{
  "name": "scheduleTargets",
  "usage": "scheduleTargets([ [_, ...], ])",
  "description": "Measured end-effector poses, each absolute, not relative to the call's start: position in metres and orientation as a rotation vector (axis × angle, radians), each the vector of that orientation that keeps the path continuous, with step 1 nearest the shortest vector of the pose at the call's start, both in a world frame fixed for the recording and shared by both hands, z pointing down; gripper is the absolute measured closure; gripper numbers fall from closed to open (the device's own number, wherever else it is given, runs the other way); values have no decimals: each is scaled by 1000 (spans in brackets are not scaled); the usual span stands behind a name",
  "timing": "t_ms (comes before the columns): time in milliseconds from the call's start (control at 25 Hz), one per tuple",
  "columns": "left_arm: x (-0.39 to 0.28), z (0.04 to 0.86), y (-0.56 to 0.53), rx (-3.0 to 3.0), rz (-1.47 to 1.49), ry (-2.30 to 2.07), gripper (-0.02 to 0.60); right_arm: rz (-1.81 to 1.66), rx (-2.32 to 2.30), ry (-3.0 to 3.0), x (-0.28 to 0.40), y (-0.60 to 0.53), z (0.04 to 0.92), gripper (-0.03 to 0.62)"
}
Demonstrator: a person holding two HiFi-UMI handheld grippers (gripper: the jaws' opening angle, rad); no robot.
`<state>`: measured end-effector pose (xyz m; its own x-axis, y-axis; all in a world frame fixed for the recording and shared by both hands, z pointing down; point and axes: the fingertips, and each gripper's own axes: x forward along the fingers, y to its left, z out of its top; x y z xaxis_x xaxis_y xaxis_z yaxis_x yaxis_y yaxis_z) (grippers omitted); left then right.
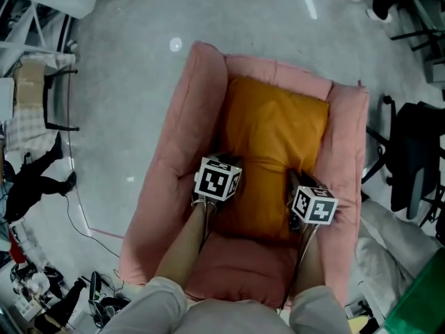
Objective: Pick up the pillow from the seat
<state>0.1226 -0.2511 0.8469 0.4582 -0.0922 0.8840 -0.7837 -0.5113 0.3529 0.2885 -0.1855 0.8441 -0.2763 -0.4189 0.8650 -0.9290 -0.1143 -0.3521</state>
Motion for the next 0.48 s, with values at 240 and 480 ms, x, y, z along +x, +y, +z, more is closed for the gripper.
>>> scheduleTargets([
  [240,121,829,-255,1920,995,-732,537,1356,1515,-1711,284,-190,828,553],
  [480,120,800,-265,1932,937,-767,543,1319,1570,-1737,288,-199,799,557],
])
